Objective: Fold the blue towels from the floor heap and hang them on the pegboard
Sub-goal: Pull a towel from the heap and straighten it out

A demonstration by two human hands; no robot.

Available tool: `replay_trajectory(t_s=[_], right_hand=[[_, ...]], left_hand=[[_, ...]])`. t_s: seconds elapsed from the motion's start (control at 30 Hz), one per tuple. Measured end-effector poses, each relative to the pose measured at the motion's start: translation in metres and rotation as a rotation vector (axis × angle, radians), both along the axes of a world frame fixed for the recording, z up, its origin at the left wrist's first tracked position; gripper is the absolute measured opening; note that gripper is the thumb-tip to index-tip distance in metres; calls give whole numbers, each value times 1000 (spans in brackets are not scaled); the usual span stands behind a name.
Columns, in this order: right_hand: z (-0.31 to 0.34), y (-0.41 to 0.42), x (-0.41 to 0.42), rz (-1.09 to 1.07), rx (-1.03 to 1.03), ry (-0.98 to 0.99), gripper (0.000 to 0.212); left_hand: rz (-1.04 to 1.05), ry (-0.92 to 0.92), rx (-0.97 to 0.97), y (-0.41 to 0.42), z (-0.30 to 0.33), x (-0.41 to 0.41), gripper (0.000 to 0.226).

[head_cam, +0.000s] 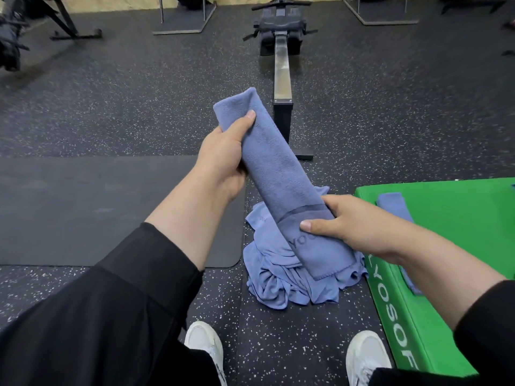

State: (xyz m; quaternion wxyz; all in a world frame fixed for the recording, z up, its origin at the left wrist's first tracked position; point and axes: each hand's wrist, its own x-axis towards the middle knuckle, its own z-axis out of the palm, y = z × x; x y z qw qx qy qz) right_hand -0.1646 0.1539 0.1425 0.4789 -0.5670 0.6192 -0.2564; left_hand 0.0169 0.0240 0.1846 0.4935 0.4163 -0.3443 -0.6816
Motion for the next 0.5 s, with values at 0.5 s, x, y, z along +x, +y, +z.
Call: replay_trajectory(t_s=[0.5], right_hand=[[14,71,-182,-478,61,-251,30]], left_hand=[[-328,-229,93,-29,-10,-189,36]])
